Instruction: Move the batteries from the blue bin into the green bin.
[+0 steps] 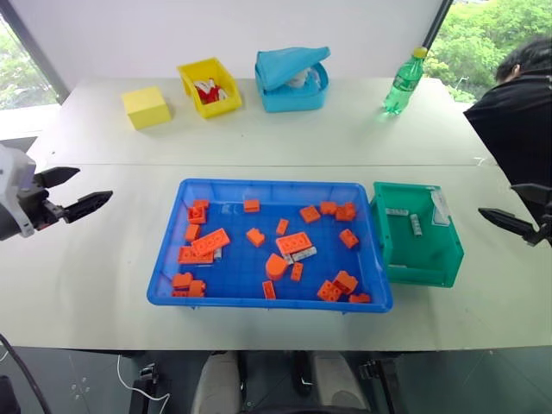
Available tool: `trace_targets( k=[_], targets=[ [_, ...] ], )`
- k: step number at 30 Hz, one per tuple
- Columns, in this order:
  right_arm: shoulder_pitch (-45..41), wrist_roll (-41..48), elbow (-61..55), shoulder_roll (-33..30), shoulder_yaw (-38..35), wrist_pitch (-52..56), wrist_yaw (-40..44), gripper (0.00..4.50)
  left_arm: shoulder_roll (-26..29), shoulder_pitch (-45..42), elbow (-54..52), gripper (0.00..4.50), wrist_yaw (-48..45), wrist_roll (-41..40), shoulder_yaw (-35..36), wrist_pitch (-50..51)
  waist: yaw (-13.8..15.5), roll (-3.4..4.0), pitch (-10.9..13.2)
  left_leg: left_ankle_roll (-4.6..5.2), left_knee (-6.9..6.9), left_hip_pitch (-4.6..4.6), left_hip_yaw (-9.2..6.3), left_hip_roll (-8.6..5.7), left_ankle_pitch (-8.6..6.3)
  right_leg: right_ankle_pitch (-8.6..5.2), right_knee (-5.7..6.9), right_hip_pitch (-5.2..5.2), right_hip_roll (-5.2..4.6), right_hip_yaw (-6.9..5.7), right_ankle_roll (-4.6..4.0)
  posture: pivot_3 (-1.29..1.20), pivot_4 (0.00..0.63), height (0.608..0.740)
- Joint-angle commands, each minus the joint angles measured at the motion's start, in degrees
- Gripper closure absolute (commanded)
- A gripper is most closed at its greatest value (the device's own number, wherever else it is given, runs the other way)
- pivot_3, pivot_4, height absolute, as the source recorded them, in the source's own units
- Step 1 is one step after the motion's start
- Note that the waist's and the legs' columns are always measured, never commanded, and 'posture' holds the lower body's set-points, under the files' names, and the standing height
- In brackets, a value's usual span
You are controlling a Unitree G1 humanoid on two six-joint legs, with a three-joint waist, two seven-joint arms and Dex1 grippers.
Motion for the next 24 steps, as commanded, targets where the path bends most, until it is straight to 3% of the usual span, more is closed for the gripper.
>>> trace_targets(
  k=[1,12,18,24],
  targets=[
    [-1.4,0.3,0.4,-0.5,-0.8,-1.3,-0.2,0.02,1.2,-0.6,-2.1,0.00,-0.5,-0.7,1.5,-0.5,0.0,0.00,0.0,0.00,0.00,0.00,0.00,0.00,0.00,0.00,0.00,0.00,0.00,0.00,0.01,0.00,0.150,0.736],
    [-4.7,0.8,3.5,-0.4,0.2,-1.5,1.5,0.02,0.1,-0.1,-2.6,0.00,0.5,-2.1,2.3,0.6,0.0,0.00,0.0,0.00,0.00,0.00,0.00,0.00,0.00,0.05,0.01,0.00,0.01,0.00,0.08,0.00,0.150,0.736],
    [-11.0,-1.3,6.5,-1.5,3.1,-2.1,1.0,0.02,-0.4,0.1,-6.5,0.00,-0.6,-4.3,1.7,2.3,-0.1,0.01,0.0,0.00,0.03,0.00,0.03,0.00,0.00,0.05,0.01,0.00,0.00,0.02,0.07,0.00,0.150,0.736],
    [-20.4,-1.6,0.9,-2.4,10.4,1.7,9.7,0.02,0.9,1.2,-15.8,0.00,-6.1,-9.5,0.1,7.6,-0.2,0.11,0.1,0.00,0.02,0.00,0.02,0.01,0.00,0.06,0.04,-0.02,0.01,0.04,0.08,0.00,0.150,0.736]
  ],
)
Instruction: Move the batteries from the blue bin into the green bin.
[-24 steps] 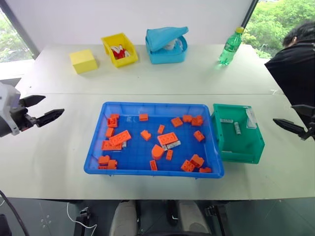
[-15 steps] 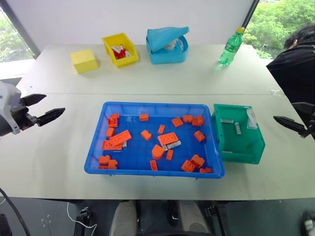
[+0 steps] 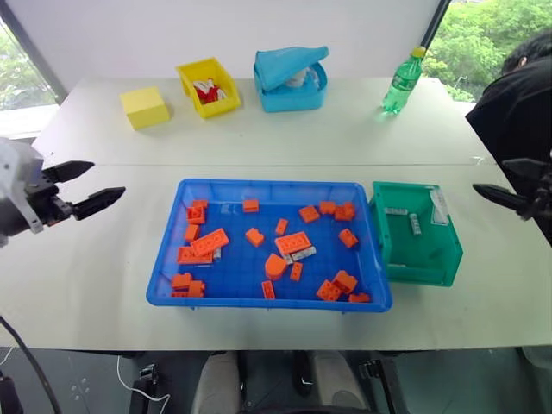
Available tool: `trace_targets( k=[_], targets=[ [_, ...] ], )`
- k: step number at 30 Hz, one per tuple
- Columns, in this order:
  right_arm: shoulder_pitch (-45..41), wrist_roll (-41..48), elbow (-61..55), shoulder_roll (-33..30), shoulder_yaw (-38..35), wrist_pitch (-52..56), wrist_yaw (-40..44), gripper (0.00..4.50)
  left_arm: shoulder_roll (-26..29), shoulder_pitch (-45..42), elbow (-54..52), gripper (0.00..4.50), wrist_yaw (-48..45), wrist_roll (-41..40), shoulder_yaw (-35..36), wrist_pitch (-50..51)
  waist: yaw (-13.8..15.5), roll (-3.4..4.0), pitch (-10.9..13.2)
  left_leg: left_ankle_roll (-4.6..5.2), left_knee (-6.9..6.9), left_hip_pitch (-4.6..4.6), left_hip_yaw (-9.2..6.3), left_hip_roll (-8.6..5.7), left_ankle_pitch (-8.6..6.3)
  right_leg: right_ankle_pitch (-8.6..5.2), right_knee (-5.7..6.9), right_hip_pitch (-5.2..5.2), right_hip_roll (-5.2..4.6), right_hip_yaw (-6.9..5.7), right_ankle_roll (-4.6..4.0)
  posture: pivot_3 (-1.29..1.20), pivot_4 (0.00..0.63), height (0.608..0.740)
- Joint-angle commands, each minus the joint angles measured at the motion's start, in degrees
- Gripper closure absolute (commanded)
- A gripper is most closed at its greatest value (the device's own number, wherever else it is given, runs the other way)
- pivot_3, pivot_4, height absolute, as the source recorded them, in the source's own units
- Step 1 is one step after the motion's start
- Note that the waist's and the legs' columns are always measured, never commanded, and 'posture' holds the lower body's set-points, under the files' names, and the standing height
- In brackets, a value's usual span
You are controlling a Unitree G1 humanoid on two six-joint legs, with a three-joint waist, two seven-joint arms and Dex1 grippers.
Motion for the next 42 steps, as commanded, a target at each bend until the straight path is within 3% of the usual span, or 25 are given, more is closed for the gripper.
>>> trace_targets(
  k=[1,7,13,20,27,33,42],
  targets=[
    [-5.1,0.3,-6.5,-1.6,3.8,2.2,6.1,0.02,2.2,-0.2,-5.8,0.00,-4.1,-4.0,0.0,3.1,0.0,0.03,0.0,0.00,0.00,0.00,-0.01,0.00,0.00,0.00,0.02,-0.01,0.02,-0.01,0.01,0.00,0.150,0.736],
    [-16.3,1.5,-19.0,6.2,14.6,9.8,12.4,0.02,6.6,-0.4,-11.9,0.00,-12.8,-8.3,-2.9,8.1,-0.3,0.13,0.1,0.00,0.01,0.00,0.00,0.02,0.00,-0.01,0.18,-0.11,0.04,0.00,-0.01,0.00,0.150,0.736],
    [-24.0,0.7,-26.0,22.3,26.8,13.9,14.7,0.02,9.5,2.6,-14.5,0.00,-18.2,-6.3,-4.6,6.0,0.0,0.14,0.1,0.00,0.03,-0.10,0.03,0.03,0.01,-0.05,0.63,-0.43,0.06,0.05,-0.06,0.00,0.150,0.736],
    [-30.8,-7.0,-11.2,39.8,37.4,5.3,13.7,0.02,9.8,9.1,-17.5,0.00,-18.3,-6.0,1.2,7.2,0.0,0.09,0.1,-0.01,0.19,-0.32,0.04,0.03,0.02,-0.05,0.77,-0.65,0.06,0.05,-0.08,0.00,0.150,0.736],
    [-33.8,-13.2,2.8,50.7,41.0,-4.6,13.2,0.02,7.3,16.3,-21.8,0.00,-14.5,-6.4,7.5,9.1,0.1,0.10,0.1,-0.02,0.17,-0.34,0.04,0.03,0.02,-0.05,0.80,-0.69,0.05,0.04,-0.09,0.00,0.150,0.736],
    [-36.7,-18.1,13.1,57.9,41.6,-11.0,9.6,0.02,5.6,19.6,-23.1,0.00,-12.1,-6.5,10.3,10.1,-0.2,0.08,0.1,-0.06,0.17,-0.33,0.02,0.06,0.04,-0.05,0.88,-0.73,0.08,0.04,-0.11,0.00,0.150,0.736],
    [-38.3,-22.5,21.6,63.3,40.9,-16.0,7.0,0.02,4.1,20.9,-20.1,0.00,-9.8,-4.4,10.3,8.1,-0.2,0.08,0.1,-0.09,0.16,-0.33,0.03,0.06,0.05,-0.05,0.89,-0.76,0.05,0.04,-0.12,0.00,0.150,0.736]
  ],
)
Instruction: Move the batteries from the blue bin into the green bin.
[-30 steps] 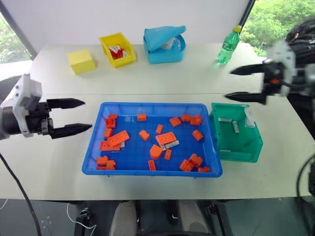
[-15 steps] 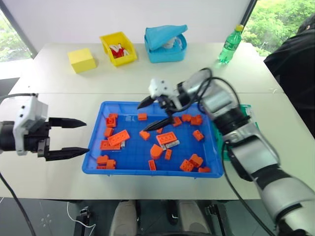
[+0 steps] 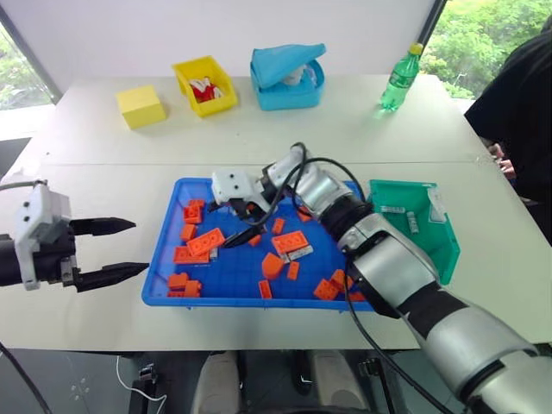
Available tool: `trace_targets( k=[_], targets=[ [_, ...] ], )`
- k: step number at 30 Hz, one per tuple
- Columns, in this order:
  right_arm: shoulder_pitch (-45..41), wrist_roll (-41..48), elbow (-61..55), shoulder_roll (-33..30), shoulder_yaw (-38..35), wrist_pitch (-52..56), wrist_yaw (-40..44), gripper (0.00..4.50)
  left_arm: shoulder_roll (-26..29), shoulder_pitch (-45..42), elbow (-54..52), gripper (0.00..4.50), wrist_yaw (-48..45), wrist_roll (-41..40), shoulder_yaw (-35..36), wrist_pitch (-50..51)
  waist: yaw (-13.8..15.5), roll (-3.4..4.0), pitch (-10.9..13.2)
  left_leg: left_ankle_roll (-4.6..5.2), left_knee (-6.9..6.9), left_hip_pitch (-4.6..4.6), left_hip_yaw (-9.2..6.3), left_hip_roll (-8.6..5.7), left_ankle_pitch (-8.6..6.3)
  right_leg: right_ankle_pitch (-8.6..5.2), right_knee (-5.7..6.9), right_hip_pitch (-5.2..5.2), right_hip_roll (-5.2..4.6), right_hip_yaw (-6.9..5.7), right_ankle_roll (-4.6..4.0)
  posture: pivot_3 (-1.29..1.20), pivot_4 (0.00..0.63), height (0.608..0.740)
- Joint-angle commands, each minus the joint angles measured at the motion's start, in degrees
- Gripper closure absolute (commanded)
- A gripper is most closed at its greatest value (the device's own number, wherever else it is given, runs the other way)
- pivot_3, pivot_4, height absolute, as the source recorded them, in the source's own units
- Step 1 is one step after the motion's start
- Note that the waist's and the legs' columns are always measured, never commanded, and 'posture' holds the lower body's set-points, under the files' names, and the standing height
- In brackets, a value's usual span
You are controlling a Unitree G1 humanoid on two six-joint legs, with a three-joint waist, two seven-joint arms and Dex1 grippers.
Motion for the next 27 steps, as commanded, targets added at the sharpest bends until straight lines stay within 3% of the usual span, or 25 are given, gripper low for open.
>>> trace_targets(
  k=[1,15,18,22,27],
  targets=[
    [-1.5,-1.5,1.4,1.4,-0.6,-2.4,-0.6,0.02,-0.1,-0.6,-0.5,0.00,1.0,-0.2,2.0,-1.1,0.1,-0.01,0.0,0.00,0.00,0.00,0.00,0.00,0.00,0.00,0.00,0.00,-0.01,0.00,0.00,0.00,0.150,0.736],
    [-3.2,-4.7,9.5,3.7,-2.9,-3.3,-4.4,0.02,-0.7,-3.3,-0.4,0.00,3.4,0.0,-0.6,-2.3,-0.4,-0.02,0.0,-0.03,-0.02,0.00,0.00,0.00,0.01,0.01,0.01,-0.01,-0.03,0.00,-0.02,0.00,0.150,0.736],
    [-3.7,-4.8,10.4,3.8,-3.7,-3.4,-4.0,1.23,-0.7,-3.6,-0.4,0.00,3.6,0.0,-0.9,-2.4,-0.9,-0.02,0.0,-0.03,-0.03,0.00,-0.02,0.00,0.02,0.01,0.01,0.00,-0.03,0.00,-0.02,0.00,0.150,0.736],
    [-4.2,-3.8,9.7,4.2,-5.4,-2.9,-2.1,3.30,-0.6,-4.4,0.2,0.00,3.7,0.2,-1.6,-2.8,-1.4,-0.02,0.0,-0.03,-0.03,0.00,-0.04,0.00,0.02,0.01,0.01,0.00,-0.03,-0.01,-0.01,0.00,0.150,0.736],
    [-3.8,-3.5,7.8,3.3,-6.7,-2.2,0.5,3.36,-0.4,-5.5,1.4,0.00,3.7,0.5,-2.5,-3.5,-1.4,-0.02,0.0,-0.03,-0.06,0.00,-0.06,0.00,0.02,0.01,0.08,-0.04,-0.02,-0.01,-0.02,0.00,0.150,0.736]
  ],
)
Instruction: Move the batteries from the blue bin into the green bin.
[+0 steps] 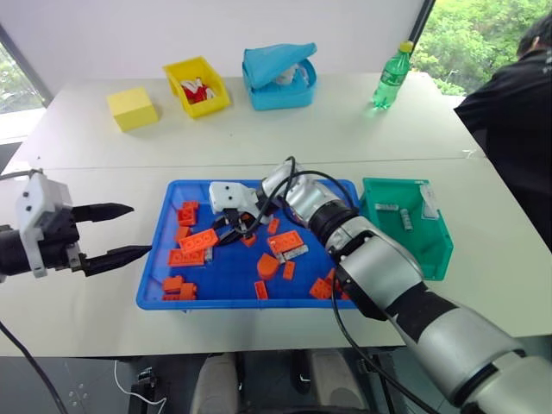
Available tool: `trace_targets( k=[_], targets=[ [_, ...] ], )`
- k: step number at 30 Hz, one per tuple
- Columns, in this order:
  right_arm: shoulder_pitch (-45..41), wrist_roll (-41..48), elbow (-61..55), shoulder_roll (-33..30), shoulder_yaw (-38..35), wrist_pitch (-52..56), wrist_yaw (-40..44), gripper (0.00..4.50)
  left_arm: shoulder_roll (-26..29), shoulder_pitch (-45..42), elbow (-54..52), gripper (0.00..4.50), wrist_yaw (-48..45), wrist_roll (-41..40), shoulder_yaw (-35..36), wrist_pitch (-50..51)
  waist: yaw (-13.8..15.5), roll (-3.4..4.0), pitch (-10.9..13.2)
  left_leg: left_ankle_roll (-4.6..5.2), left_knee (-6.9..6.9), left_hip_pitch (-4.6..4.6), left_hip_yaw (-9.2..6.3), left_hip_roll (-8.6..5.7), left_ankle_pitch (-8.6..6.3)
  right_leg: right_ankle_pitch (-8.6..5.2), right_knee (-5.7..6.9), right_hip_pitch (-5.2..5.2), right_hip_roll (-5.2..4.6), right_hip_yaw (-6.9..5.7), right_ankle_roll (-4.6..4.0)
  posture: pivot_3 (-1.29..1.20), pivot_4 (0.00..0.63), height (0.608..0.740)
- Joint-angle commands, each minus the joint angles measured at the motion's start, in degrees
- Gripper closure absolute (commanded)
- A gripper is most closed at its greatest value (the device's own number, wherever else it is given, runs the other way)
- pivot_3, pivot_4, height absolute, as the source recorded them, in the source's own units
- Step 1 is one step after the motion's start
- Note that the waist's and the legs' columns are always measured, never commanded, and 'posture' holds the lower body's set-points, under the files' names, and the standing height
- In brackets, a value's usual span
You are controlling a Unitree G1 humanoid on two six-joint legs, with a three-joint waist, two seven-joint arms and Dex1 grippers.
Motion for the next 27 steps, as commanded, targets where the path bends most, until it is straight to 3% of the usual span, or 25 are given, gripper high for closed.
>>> trace_targets(
  k=[1,11,17,21,27],
  targets=[
    [-1.9,0.9,-3.2,-0.7,-1.5,-0.1,2.1,3.36,0.6,-1.5,0.5,0.00,0.1,0.5,-0.2,-1.4,0.0,0.00,0.0,0.00,0.00,0.00,0.00,0.00,0.00,0.00,0.00,0.00,0.00,-0.01,0.00,0.00,0.150,0.736],
    [0.5,-2.8,-9.6,-8.7,-0.7,6.4,-4.8,3.36,0.4,-5.5,3.7,0.00,-0.2,1.8,-4.0,-3.3,0.1,-0.02,0.0,-0.03,0.00,0.00,0.03,-0.06,0.02,0.00,-0.01,0.01,-0.09,0.00,0.00,0.00,0.150,0.736],
    [4.4,-2.6,-20.0,-9.9,-1.2,13.7,-8.3,0.58,-0.2,-9.2,5.6,0.00,-0.4,2.3,-7.8,-4.2,-0.1,-0.02,0.0,-0.02,-0.07,0.00,0.01,-0.01,0.02,-0.01,0.06,-0.07,0.04,0.01,-0.01,0.00,0.150,0.736],
    [5.9,1.6,-29.5,-9.9,-3.3,22.4,-6.4,0.58,-0.1,-10.6,6.5,0.00,-0.7,2.4,-9.0,-4.6,0.1,-0.02,0.0,-0.02,-0.04,-0.01,0.02,-0.02,0.02,-0.01,0.08,-0.07,0.01,0.01,-0.01,0.00,0.150,0.736],
    [10.0,4.4,-41.3,-8.7,-0.7,31.4,-4.8,0.58,0.1,-11.6,7.6,0.00,-1.3,2.5,-9.7,-4.9,0.1,-0.04,0.0,-0.02,-0.04,-0.01,-0.01,-0.02,0.02,-0.01,0.07,-0.06,0.02,-0.01,-0.01,0.00,0.150,0.736]
  ],
)
